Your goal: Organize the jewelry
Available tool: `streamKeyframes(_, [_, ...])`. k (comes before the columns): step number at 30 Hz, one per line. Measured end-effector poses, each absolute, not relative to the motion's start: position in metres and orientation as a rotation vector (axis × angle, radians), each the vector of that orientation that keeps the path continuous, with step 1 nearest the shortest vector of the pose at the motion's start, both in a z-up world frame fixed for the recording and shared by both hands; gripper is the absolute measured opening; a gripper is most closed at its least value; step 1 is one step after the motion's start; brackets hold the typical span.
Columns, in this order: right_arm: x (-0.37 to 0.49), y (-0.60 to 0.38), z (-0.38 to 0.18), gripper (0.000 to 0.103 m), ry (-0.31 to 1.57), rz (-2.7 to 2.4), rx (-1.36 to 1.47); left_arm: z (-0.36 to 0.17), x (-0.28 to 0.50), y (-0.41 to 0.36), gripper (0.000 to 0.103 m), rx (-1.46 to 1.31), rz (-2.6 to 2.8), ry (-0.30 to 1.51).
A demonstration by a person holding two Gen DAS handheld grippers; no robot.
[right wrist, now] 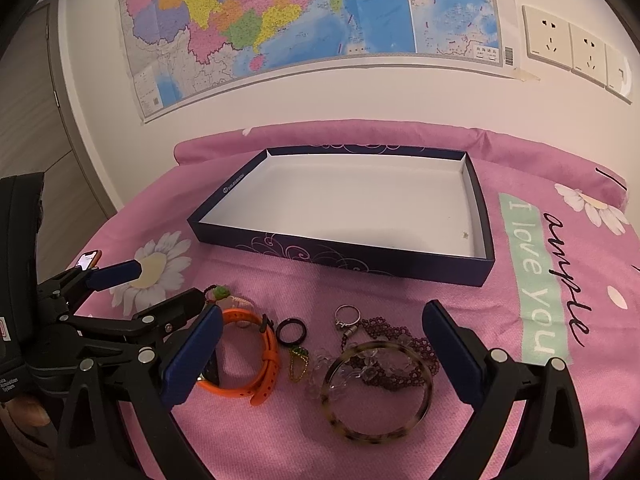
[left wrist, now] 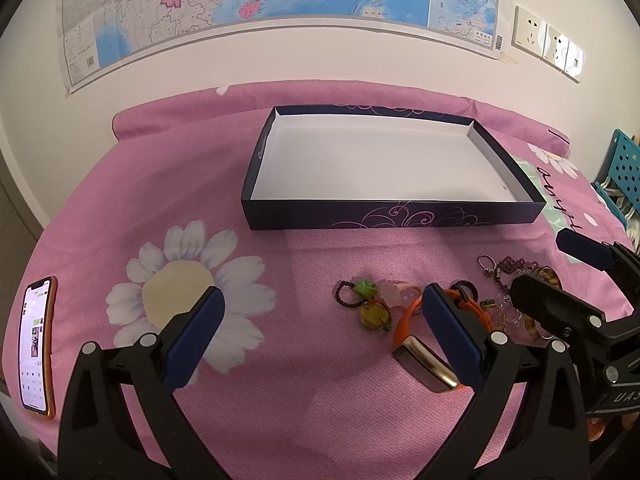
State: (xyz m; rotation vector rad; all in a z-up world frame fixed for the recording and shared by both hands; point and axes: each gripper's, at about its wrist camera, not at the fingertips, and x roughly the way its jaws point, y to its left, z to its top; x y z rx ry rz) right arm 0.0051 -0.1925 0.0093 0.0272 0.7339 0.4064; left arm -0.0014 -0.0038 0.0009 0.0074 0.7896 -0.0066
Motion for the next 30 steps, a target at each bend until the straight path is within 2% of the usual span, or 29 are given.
streamKeyframes(30, [0.0056, -0.1928, 0.0077, 0.096, 0.745, 0.413, 0.038, -0.0013, -0.0027, -0.0071, 0.097, 0.006, -0.011, 0.798])
